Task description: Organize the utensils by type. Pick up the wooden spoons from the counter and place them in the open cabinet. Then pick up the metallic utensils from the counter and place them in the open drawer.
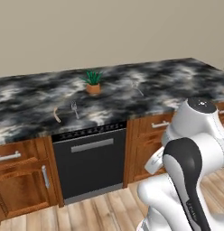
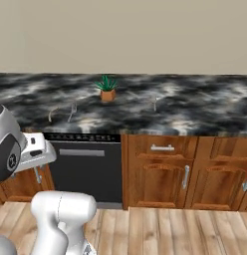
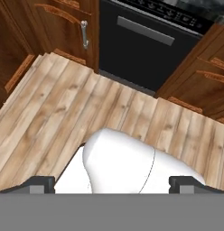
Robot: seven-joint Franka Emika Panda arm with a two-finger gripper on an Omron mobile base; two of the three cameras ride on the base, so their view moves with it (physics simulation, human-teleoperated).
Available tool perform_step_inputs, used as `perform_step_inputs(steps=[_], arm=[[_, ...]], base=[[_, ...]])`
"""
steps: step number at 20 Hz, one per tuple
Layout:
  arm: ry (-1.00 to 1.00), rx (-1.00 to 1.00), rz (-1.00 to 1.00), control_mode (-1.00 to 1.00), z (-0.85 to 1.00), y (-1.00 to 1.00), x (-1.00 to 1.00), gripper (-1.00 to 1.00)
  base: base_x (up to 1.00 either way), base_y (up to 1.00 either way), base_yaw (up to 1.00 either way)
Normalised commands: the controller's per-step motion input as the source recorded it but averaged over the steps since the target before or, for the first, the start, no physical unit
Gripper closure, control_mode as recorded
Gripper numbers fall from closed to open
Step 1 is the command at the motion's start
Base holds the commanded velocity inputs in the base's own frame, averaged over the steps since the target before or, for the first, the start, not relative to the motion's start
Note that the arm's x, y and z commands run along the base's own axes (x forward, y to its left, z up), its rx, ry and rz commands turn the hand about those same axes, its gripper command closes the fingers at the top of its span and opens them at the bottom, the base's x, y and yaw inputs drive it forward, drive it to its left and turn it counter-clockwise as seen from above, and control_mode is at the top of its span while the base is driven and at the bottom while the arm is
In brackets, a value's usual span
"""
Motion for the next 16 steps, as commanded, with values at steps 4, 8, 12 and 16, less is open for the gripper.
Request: perform_step_inputs(steps=[4, 8, 12, 16], arm=[[0.00, 0.00, 0.00, 1.00, 0.00, 0.00, 0.00, -1.00], [0.00, 0.00, 0.00, 1.00, 0.00, 0.00, 0.00, -1.00], [0.00, 0.00, 0.00, 1.00, 0.00, 0.00, 0.00, -1.00], [0.00, 0.00, 0.00, 1.00, 0.00, 0.00, 0.00, -1.00]], base=[[0.49, 0.41, -0.18], [0.28, 0.59, -0.10], [0.13, 0.75, -0.05], [0.24, 0.80, 0.05]])
